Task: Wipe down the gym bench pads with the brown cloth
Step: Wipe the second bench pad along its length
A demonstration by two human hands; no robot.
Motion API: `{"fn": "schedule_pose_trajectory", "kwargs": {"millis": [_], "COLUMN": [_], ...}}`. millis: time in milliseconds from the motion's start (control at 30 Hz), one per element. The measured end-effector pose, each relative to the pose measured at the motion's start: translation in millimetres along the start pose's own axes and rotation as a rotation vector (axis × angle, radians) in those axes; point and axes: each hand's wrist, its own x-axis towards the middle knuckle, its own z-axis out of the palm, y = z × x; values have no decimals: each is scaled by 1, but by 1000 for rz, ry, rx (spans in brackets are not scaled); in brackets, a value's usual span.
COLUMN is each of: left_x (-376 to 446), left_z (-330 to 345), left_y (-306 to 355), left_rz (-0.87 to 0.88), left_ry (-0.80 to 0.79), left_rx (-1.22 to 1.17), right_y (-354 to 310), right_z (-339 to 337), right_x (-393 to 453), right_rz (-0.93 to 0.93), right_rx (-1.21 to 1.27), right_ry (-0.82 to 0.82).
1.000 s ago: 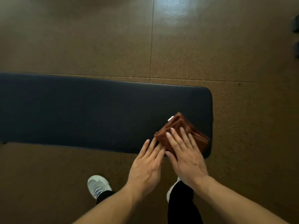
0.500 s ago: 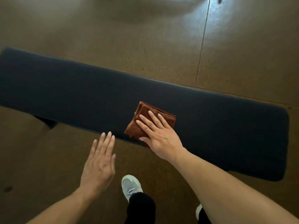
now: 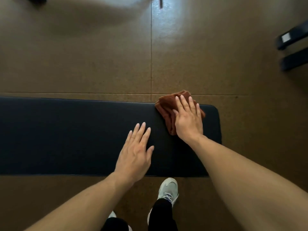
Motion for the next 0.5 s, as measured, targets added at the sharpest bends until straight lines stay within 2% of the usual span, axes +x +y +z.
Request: {"fn": "schedule_pose_trajectory", "kwargs": {"millis": [267, 400, 500], "left_x": [32, 19, -4], "left_z": [25, 37, 49], "left_y": [75, 74, 55], "left_rz": [143, 174, 249], "left_ry": [-133, -212, -210], "left_rx": [155, 179, 212], "right_y": [94, 110, 107], "right_z": [-8, 20, 51], "right_x": [-30, -94, -153], "right_rz": [114, 188, 178], "right_rx": [182, 421, 336], "right_ry": [94, 163, 180]}}
